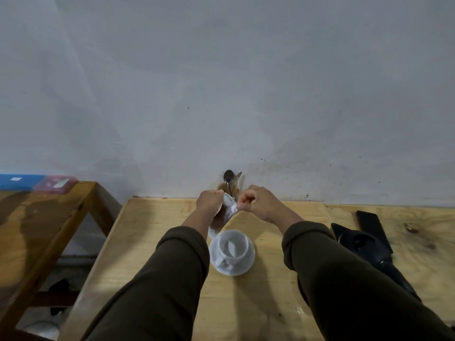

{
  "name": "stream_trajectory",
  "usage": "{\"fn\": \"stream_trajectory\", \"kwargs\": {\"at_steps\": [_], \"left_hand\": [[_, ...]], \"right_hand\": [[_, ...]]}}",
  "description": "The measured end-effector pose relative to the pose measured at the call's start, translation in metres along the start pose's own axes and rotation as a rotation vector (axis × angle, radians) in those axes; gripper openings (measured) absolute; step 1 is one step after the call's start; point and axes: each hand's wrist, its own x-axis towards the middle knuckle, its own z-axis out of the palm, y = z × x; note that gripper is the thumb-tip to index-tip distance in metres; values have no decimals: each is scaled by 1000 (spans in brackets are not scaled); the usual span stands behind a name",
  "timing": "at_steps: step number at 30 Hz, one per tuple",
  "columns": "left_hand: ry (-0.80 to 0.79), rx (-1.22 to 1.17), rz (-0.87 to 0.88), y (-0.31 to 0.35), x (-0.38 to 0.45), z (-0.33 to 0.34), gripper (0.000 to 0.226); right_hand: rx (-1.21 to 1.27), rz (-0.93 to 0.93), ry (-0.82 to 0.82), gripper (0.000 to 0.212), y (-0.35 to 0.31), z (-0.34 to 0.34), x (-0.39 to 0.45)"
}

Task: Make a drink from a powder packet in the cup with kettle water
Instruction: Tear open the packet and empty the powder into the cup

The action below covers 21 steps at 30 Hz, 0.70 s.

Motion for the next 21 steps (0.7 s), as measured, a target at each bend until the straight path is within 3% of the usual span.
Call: {"fn": "stream_trajectory", "kwargs": {"at_steps": [3,6,9,11,15,18,21], "left_hand": [[18,0,69,-1,-1,1,39],[25,-75,133,-1,-7,4,34],[51,-162,156,-3,-11,3,32],[50,-202,176,-5,-12,-1,29],[-55,-276,236,-6,-19,-11,20],[-198,-411,128,-5,-23,-22,31],[-259,-388,109,-4,-24,-30,37]], "right_hand": [[50,16,11,7,1,-1,-3],[256,58,82,7,-4,-2,-6],[359,166,128,35,-3,-3,-5],[316,222,151,35,-2,-4,-3],[91,219,216,15,-2,-4,2],[79,183,237,11,-7,-8,4],[103,161,173,21,-13,-10,5]]}}
